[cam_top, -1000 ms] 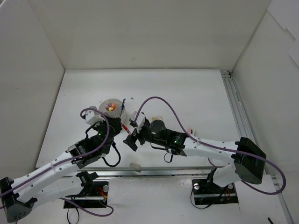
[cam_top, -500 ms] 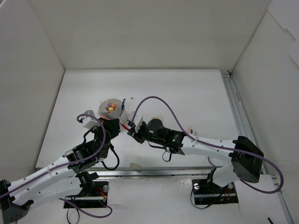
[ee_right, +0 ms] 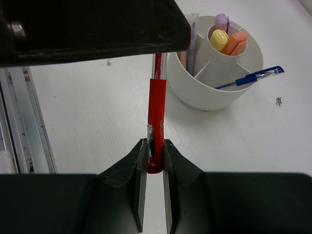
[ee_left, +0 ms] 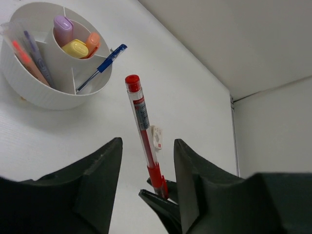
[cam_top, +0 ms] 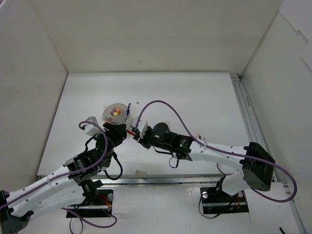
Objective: Sort the stationery into containers
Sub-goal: Place the pen in the storage box.
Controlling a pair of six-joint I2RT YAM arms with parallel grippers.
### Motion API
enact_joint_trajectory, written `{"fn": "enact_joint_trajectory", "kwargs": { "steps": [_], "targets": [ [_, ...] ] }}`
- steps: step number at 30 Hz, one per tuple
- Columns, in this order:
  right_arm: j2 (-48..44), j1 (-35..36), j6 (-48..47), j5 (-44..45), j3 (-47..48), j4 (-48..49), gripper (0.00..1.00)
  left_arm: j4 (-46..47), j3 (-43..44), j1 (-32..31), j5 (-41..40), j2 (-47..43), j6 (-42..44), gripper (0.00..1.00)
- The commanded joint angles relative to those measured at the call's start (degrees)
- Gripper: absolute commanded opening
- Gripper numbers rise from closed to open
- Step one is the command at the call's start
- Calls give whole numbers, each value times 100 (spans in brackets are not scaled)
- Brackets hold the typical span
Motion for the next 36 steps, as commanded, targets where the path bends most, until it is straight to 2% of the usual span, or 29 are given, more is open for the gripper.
{"fn": "enact_joint_trajectory", "kwargs": {
  "steps": [1,3,4,8,10,14,15,20,22,26,31,36],
  "targets": [
    [-171,47,-305,39,417,7,0,-113,139,-50,45,-59,64,46],
    [-171,38,-384,136,504,-290,0,-271,166,-50,19,-120,64,66],
    [-162,21,-419,162,531,-388,0,-333,174,-50,1,-156,73,82],
    [-100,-294,-559,111,794,-1247,0,-999,332,-50,-278,-331,-32,100],
    [-83,-445,-761,66,970,-1714,0,-1447,507,-50,-472,-428,-199,100],
    [224,-788,-1867,-188,2146,-4090,0,-2808,745,-50,-868,-805,-604,100],
    [373,-892,-2487,-206,2375,-4507,0,-2995,772,-50,-904,-876,-761,100],
    [751,-946,-4116,416,3562,-6063,0,-4567,904,-50,-1114,-1131,-1709,100],
    [997,-920,-4479,993,4009,-6347,0,-5181,965,-50,-1167,-1175,-2227,100],
    [1638,-771,-5164,2173,4704,-6672,0,-5501,966,-50,-1229,-1246,-2441,100],
    [2711,-665,-5692,2850,5961,-7585,0,-5764,974,-50,-1247,-1298,-2529,100],
    [3343,-551,-6272,3326,6567,-7631,0,-6011,948,-50,-1247,-1395,-2740,100]
  ]
}}
